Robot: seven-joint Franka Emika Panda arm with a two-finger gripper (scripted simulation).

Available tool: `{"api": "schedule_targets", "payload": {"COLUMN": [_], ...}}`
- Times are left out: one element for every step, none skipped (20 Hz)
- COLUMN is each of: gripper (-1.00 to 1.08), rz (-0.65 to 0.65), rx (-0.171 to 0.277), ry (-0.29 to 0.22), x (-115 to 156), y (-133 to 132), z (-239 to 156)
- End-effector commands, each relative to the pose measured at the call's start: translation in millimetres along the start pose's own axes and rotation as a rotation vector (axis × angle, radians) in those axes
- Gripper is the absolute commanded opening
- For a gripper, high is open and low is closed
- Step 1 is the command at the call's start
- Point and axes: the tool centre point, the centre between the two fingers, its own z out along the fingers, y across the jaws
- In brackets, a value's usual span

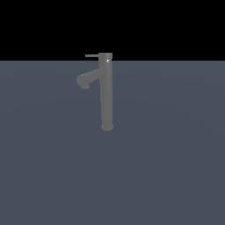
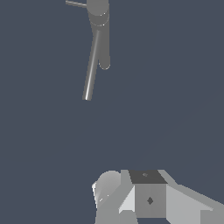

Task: Turn on the faucet by rotating a designated handle.

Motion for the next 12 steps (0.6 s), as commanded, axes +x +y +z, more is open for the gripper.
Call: {"api": "schedule_targets", "payload": {"gripper": [-1.00,-1.00,-1.00,-1.00,-1.00,-1.00,-1.00,-1.00,-1.00,-1.00,-1.00,-1.00], "rz": [0.000,0.000,0.001,0.001,0.002,0.003,0.004,0.004,0.005,0.005,0.004,0.004], "rx": [0.000,-0.001,-0.003,-0.008,-0.014,-0.021,-0.028,-0.034,-0.038,-0.041,-0.042,-0.042], "ry": [0.000,0.000,0.000,0.001,0.001,0.002,0.003,0.004,0.004,0.005,0.005,0.005], "x": [0.0,0.2,0.9,2.0,3.6,5.4,7.0,8.1,8.8,9.0,8.7,8.5], "y": [0.0,-0.1,-0.1,-0.2,-0.4,-0.7,-0.9,-1.1,-1.1,-1.2,-1.2,-1.1], "z": [0.0,0.0,0.0,0.1,0.2,0.3,0.5,0.5,0.6,0.7,0.7,0.7]}}
